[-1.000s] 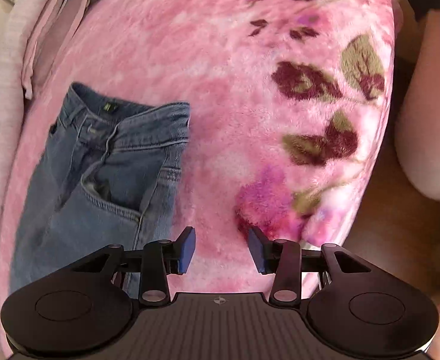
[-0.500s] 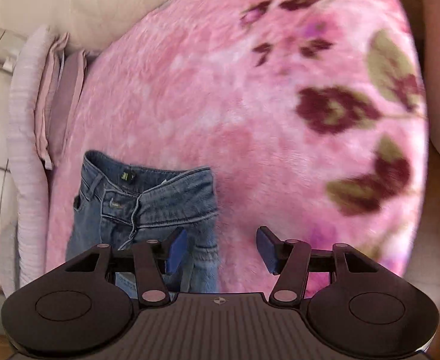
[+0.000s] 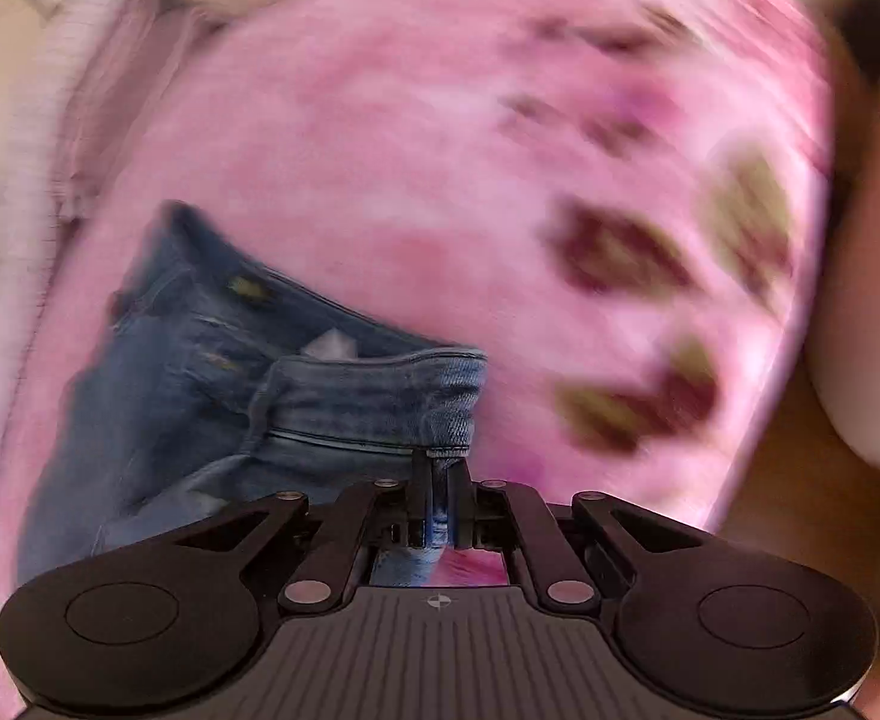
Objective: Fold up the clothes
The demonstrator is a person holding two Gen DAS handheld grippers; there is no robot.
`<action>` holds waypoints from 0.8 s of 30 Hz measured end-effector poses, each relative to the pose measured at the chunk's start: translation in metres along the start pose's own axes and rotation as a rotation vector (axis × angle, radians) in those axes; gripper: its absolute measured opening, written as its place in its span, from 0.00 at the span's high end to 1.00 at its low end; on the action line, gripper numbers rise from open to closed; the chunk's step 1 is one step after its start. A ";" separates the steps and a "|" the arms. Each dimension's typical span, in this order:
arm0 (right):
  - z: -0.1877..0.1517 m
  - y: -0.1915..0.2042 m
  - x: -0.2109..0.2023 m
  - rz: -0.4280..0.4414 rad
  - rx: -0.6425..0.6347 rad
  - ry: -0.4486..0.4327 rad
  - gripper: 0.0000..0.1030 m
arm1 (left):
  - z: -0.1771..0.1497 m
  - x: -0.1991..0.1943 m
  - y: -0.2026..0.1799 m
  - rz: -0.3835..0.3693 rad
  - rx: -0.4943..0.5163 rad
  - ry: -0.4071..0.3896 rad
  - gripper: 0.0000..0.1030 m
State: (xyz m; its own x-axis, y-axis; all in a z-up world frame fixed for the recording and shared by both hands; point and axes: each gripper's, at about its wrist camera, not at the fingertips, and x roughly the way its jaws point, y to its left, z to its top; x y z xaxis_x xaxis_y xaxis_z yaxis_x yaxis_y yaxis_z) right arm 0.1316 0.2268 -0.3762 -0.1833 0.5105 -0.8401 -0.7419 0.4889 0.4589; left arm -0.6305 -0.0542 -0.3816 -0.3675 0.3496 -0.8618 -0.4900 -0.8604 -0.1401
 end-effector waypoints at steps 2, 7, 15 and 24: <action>-0.004 0.004 -0.008 0.013 0.016 -0.033 0.98 | 0.004 -0.005 0.002 -0.026 0.006 -0.005 0.93; 0.004 -0.001 -0.011 -0.034 0.043 0.035 0.78 | 0.016 -0.016 0.010 -0.039 0.027 0.023 0.86; -0.010 0.046 -0.052 -0.255 -0.196 -0.096 0.63 | 0.028 -0.029 0.009 0.019 0.080 0.035 0.76; -0.080 0.127 -0.015 -0.089 -0.596 0.053 0.63 | 0.034 -0.020 0.017 0.356 0.188 -0.023 0.78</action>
State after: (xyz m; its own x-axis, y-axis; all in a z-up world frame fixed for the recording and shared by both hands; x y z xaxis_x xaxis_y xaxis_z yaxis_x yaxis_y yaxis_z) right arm -0.0114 0.2246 -0.3284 -0.1244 0.4420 -0.8884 -0.9867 0.0397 0.1579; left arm -0.6584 -0.0629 -0.3500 -0.5571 0.0519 -0.8288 -0.4642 -0.8470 0.2590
